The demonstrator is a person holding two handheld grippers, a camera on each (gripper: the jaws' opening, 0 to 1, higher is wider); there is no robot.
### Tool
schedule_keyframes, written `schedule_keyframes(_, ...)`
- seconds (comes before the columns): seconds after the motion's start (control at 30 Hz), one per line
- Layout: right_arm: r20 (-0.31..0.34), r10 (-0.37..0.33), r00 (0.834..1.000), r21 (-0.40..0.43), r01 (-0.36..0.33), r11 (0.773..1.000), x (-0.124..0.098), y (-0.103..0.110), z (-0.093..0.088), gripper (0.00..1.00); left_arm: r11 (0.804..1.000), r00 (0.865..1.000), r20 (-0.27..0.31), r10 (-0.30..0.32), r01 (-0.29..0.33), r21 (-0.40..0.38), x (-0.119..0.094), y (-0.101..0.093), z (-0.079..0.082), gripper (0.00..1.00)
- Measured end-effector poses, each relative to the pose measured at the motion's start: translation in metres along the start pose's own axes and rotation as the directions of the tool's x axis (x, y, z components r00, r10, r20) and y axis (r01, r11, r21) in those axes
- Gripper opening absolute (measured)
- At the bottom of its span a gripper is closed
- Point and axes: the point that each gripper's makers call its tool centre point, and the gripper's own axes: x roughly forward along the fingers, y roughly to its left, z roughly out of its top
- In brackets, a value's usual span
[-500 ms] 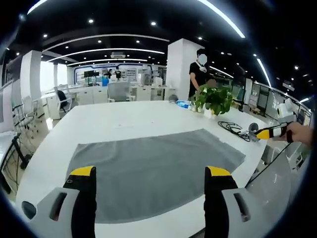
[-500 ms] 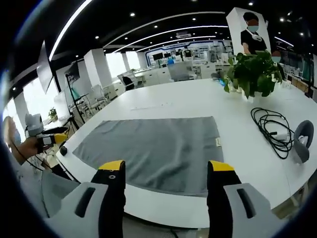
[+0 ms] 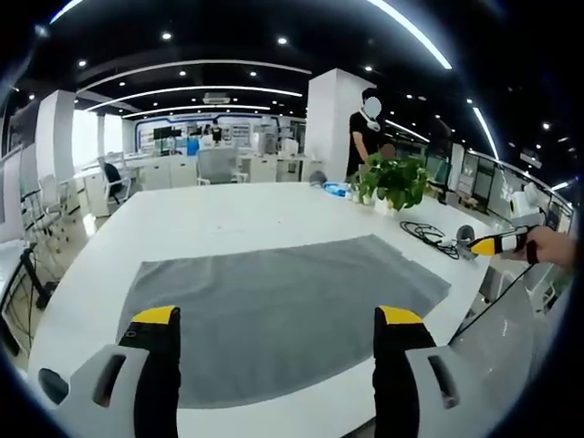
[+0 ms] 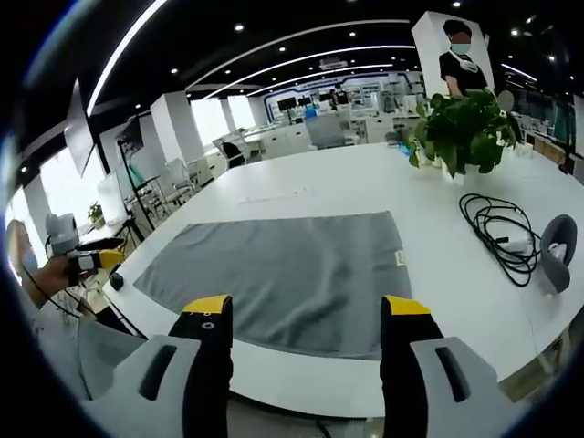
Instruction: Fold the towel on the table until its edges align and the towel forms a compact rectangular stack.
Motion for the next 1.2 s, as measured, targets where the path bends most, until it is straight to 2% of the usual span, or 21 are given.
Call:
schedule_keyframes(0.43, 0.015, -0.019, 1.000, 0.001, 0.019, 1.000, 0.000, -0.006, 0.004, 0.65, 1.000, 1.000, -0.017, -0.003, 0.003, -0.002, -0.001, 0.001, -0.006, 0.89)
schedule_keyframes(0.57, 0.033, -0.019, 0.999, -0.015, 0.019, 1.000, 0.000, -0.006, 0.006, 0.61, 1.000, 1.000, -0.023, -0.003, 0.003, -0.004, 0.000, 0.001, -0.007, 0.89)
schedule_keyframes(0.87, 0.020, -0.019, 1.000, 0.003, 0.019, 1.000, -0.001, -0.006, 0.002, 0.63, 1.000, 0.999, -0.033, -0.008, 0.008, -0.005, 0.001, 0.000, -0.010, 0.89)
schedule_keyframes(1.07, 0.035, -0.020, 0.999, -0.018, 0.021, 1.000, -0.001, -0.007, 0.006, 0.64, 1.000, 0.999, -0.034, -0.014, 0.014, -0.012, 0.003, 0.000, -0.012, 0.88)
schedule_keyframes(1.2, 0.019, -0.011, 1.000, -0.014, 0.011, 1.000, -0.001, -0.006, 0.004, 0.54, 1.000, 0.999, -0.037, -0.018, 0.017, -0.014, 0.002, -0.002, -0.012, 0.88)
